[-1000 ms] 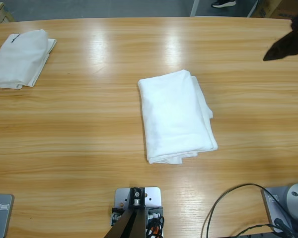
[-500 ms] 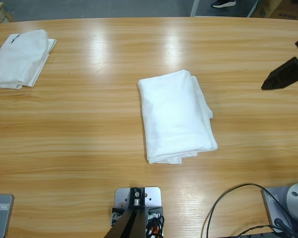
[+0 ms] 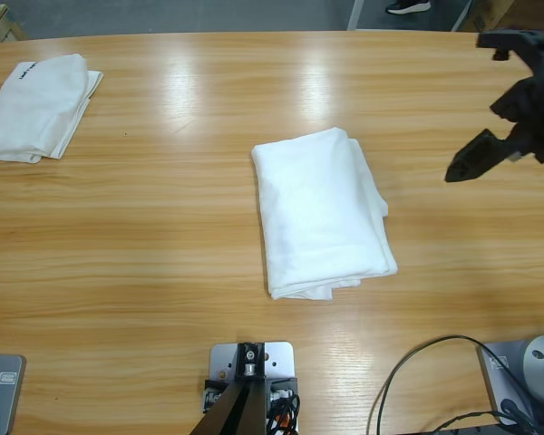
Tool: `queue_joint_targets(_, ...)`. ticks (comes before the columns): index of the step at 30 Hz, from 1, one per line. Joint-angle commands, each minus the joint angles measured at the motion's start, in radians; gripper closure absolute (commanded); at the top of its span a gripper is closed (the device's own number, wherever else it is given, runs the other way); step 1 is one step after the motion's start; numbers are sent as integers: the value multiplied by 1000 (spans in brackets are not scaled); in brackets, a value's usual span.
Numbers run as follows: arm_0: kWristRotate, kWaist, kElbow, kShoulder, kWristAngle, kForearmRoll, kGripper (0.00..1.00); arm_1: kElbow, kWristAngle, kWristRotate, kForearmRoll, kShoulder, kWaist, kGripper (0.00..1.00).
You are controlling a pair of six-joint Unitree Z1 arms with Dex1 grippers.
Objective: Fold clothes
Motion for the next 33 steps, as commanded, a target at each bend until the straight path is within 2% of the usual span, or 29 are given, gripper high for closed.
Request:
queue_joint_targets(1,27,-10,-177,300,76,155,36,-104,0,-3,27,157,10,0)
queue_joint_targets(6,77,-13,-180,385,76,182,41,-127,-2,-10,49,201,10,0)
queue_joint_targets(14,98,26,-291,512,19,182,41,-125,-3,-10,53,233,10,0)
queue_joint_targets(30,-24,34,-364,591,-13,190,41,-125,-6,-15,52,293,10,0)
queue_joint_targets(33,-37,9,-364,608,-34,197,41,-125,-8,-15,54,289,10,0)
